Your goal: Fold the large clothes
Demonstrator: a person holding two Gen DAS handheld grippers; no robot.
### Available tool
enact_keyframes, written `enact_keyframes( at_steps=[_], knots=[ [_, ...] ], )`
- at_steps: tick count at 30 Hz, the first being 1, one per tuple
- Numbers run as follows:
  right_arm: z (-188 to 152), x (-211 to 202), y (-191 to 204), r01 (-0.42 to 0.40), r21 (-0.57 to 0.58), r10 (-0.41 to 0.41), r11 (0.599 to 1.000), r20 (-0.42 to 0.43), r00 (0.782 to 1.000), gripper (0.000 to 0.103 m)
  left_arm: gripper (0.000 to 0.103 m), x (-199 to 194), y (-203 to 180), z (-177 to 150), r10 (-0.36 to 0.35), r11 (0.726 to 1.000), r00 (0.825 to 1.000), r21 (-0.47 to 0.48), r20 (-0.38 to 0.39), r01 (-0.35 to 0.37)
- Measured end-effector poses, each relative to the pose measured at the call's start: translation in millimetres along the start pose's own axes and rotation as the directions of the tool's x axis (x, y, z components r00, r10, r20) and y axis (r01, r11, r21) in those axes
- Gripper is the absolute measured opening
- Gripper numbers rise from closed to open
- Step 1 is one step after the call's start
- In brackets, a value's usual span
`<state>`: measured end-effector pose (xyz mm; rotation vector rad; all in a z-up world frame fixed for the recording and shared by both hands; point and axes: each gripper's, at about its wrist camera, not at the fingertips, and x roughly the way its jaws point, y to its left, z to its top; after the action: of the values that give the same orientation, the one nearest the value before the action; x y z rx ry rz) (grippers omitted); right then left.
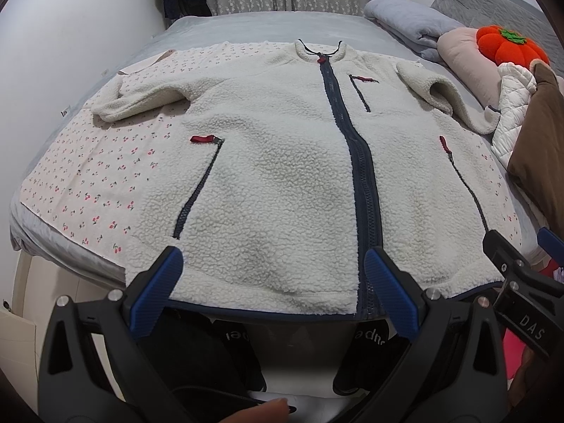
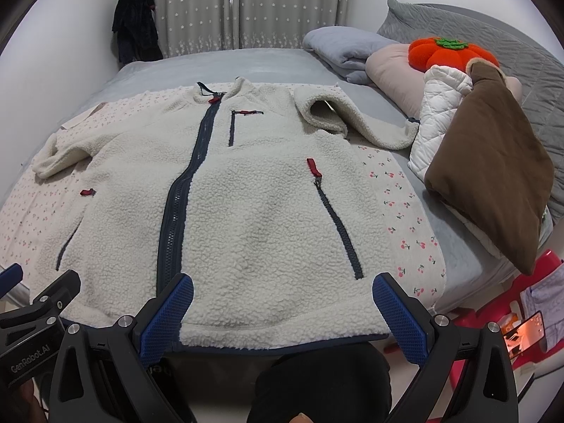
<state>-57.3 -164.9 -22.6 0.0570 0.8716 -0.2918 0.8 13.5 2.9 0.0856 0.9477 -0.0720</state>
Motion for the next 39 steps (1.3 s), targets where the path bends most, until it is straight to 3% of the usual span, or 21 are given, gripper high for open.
enact_keyframes(
  at_steps=[39],
  knots=[
    [-1.3, 8.6, -12.0, 0.017, 0.018, -0.017, 1.0, -0.013, 1.0, 0.103, 0.103, 12.2, -12.2, -1.6, 0.003, 1.0, 0.999, 0.021, -0.034, -0.002]
  ],
)
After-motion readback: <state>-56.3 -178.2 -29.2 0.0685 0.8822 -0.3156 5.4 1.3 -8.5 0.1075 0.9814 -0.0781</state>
